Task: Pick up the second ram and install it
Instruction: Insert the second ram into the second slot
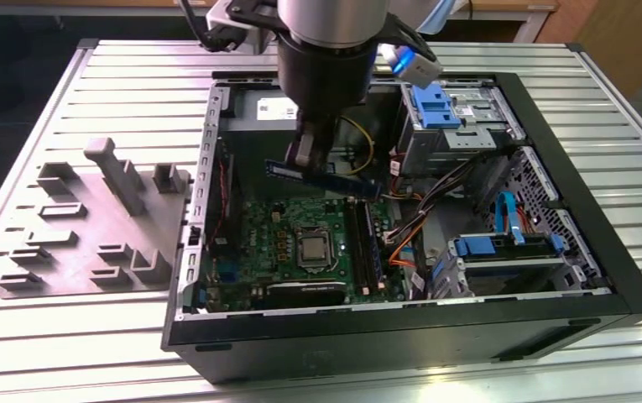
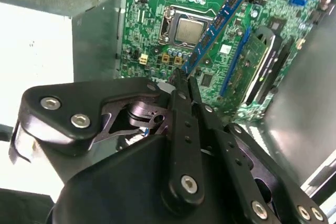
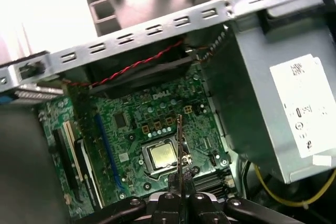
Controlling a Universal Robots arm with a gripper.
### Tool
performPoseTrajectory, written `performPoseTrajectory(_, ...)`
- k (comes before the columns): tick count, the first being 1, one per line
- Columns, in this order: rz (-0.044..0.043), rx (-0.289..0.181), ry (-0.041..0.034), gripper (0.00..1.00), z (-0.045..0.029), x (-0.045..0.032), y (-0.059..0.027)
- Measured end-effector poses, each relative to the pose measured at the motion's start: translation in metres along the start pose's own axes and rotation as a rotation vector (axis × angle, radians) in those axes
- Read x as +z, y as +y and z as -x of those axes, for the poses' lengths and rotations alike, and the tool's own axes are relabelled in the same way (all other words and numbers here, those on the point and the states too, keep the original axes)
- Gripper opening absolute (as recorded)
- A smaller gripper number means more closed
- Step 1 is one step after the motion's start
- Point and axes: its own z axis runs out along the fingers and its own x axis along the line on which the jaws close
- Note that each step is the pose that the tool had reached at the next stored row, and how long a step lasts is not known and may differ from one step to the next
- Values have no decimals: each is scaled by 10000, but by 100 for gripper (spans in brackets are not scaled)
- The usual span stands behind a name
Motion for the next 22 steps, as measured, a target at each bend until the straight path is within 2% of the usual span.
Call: performPoseTrajectory(22, -91, 3999, -206, 13, -1, 51, -3)
